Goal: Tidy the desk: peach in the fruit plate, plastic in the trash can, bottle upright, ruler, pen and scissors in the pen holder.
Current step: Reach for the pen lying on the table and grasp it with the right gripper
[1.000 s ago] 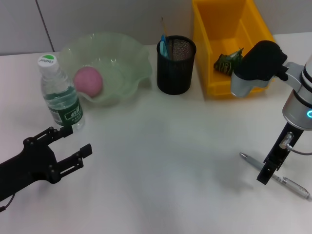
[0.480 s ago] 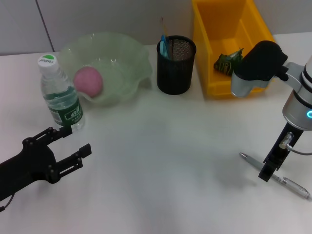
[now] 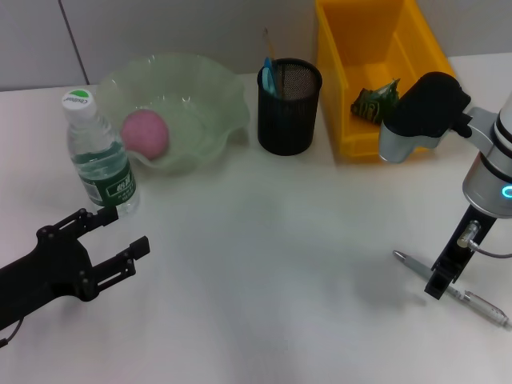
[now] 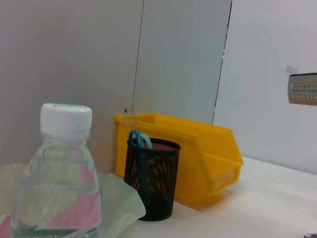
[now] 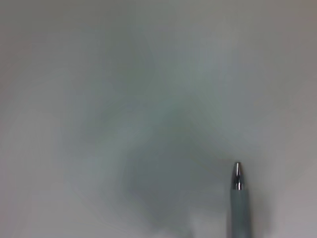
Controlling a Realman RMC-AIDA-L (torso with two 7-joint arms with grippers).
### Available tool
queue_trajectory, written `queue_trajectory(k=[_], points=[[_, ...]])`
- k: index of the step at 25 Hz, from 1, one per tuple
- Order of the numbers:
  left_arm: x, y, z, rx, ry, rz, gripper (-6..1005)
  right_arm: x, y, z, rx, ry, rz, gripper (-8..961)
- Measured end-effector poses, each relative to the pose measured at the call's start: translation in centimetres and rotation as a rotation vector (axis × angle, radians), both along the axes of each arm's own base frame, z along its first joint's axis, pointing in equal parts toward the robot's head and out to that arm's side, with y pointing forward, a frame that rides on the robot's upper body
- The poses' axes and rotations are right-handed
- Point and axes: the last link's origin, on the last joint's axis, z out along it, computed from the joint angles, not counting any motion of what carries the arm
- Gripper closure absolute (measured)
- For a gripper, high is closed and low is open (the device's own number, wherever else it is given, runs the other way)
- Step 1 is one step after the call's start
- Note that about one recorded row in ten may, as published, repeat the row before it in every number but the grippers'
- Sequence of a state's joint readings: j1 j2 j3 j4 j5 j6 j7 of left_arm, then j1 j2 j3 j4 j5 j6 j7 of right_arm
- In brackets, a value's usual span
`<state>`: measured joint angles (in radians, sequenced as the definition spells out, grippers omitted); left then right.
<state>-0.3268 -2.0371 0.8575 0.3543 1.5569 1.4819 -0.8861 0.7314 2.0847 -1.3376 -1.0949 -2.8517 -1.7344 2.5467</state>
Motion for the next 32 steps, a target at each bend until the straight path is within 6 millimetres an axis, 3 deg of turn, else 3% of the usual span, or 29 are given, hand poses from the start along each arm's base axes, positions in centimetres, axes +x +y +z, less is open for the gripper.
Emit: queue_trajectory(k=[32], points=[[0.13,0.21,0.12,0.005,0.005,-0.01,259,0.09,0.25,-0.28,0.002,-0.014,0.033,670]])
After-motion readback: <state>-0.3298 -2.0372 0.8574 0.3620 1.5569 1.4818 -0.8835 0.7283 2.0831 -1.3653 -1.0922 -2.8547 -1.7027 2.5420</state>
